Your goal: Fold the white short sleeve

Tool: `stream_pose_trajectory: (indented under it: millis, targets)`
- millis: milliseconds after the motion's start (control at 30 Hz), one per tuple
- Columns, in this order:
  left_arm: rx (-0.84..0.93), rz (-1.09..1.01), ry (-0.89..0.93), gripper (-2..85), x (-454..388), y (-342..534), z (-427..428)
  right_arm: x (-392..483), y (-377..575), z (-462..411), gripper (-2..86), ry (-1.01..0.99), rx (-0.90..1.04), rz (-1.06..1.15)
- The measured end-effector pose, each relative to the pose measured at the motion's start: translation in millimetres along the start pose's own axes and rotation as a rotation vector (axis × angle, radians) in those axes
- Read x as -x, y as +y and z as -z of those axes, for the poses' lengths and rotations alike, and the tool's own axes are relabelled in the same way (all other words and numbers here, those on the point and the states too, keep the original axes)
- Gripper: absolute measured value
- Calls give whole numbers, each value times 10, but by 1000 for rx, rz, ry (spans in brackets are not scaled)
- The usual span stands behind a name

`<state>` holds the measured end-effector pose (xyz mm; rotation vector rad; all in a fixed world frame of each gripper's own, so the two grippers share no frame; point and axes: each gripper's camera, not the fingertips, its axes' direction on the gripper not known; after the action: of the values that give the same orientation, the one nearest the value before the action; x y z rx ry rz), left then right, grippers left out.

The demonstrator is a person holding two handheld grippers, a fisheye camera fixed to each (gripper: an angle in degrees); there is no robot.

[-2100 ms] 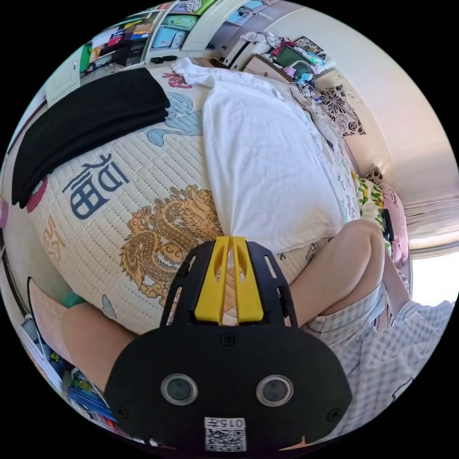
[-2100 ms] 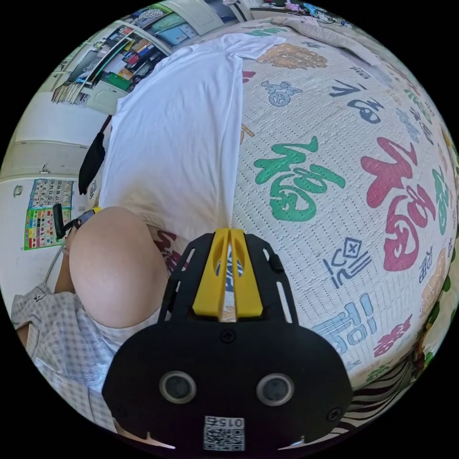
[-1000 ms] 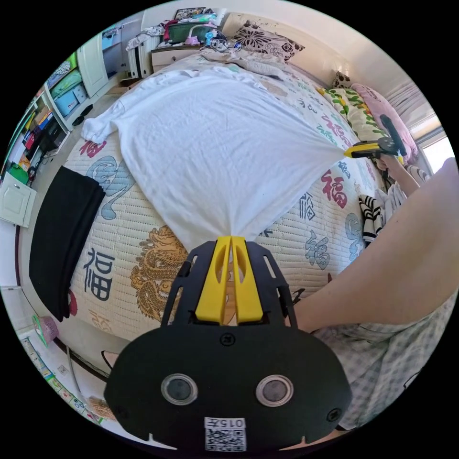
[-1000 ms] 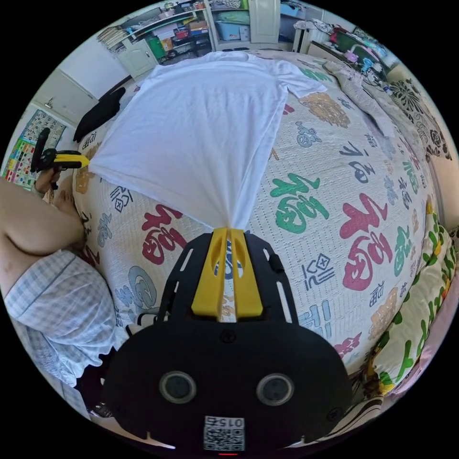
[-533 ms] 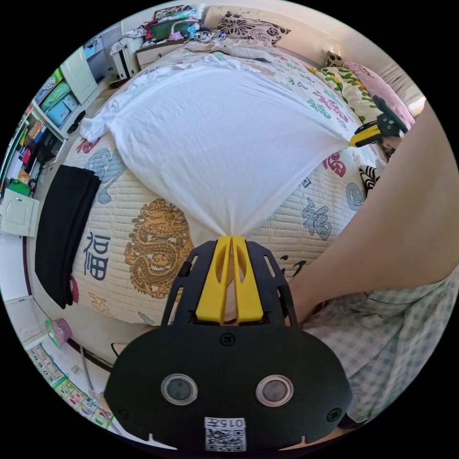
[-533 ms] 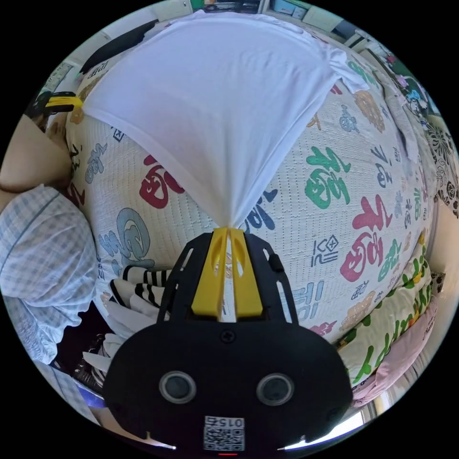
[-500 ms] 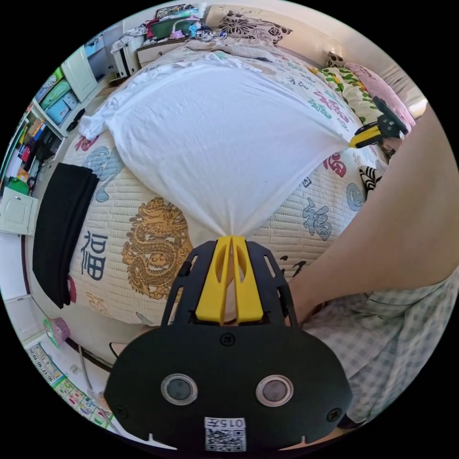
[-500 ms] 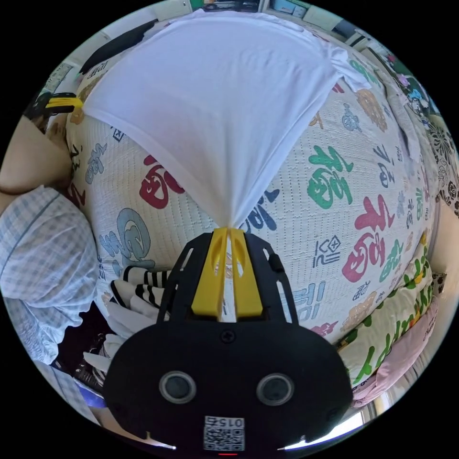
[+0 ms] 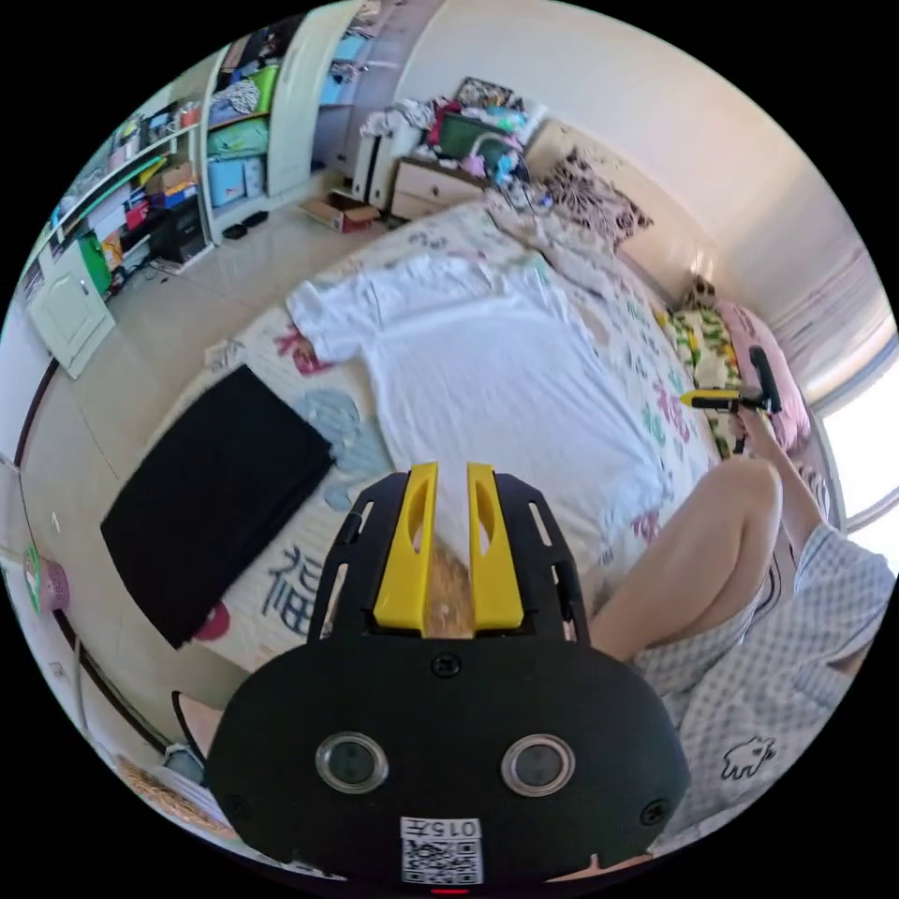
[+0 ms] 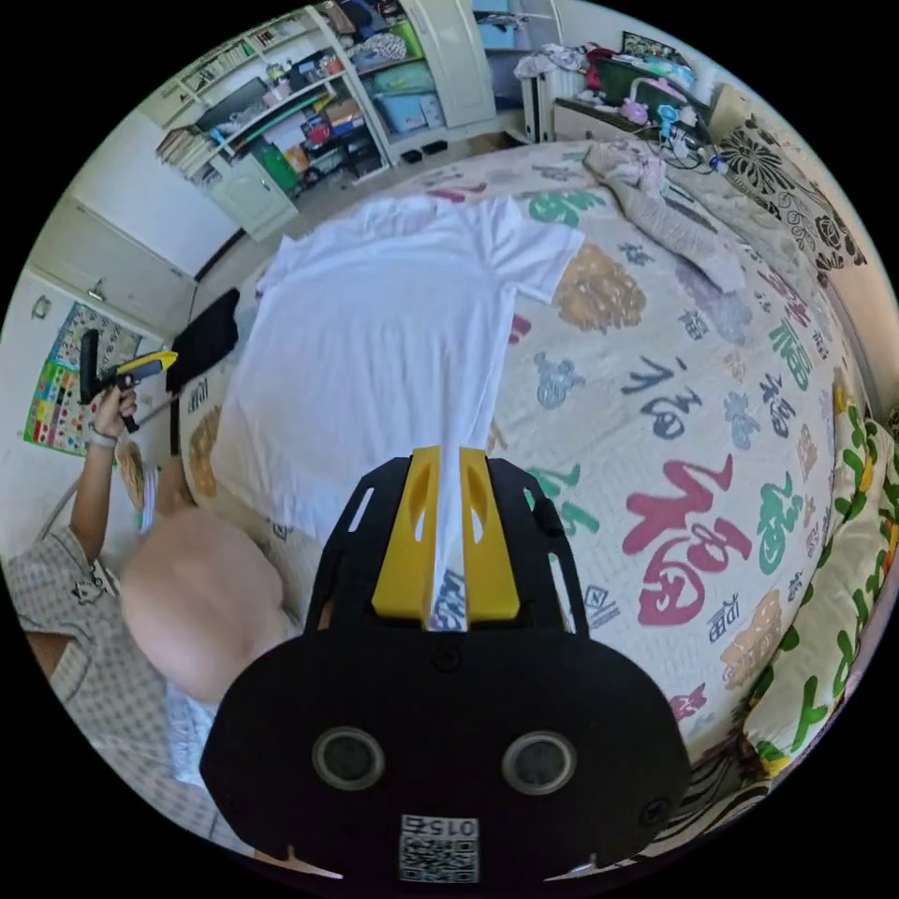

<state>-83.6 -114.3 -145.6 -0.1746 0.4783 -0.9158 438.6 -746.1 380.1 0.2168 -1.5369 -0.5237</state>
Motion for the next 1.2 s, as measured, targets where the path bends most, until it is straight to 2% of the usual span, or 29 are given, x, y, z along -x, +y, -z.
stream_pose_trajectory:
  millis: [167,333,533,667,733,933,1067,1200]
  targets:
    - [-66,48,20,61,143,-946,-353,25,-1200,-140,56,-36,-102,-2]
    - [0,98,27,66,244,-1864,-1190,25,-2403,-814,67,-39,-22,-16]
    - [59,136,7,74,394,-2460,-2006,-203,-3191,-1495,78,-16,69,-84]
    - [84,160,19,76,511,-2666,-2381,-353,-3449,-1747,73,7,116,-90]
    - [114,147,-33,54,555,-2735,-2547,-431,-3539,-1789,47,61,121,-77]
    - [16,81,-113,2,733,-2817,-2434,-722,-3650,-1586,-1,79,97,-41]
    - [52,84,-92,6,846,-2824,-2547,-844,-3645,-1580,2,83,80,-46]
    - [19,138,-30,30,1000,-2709,-2525,-1149,-3498,-1461,43,-80,0,-175]
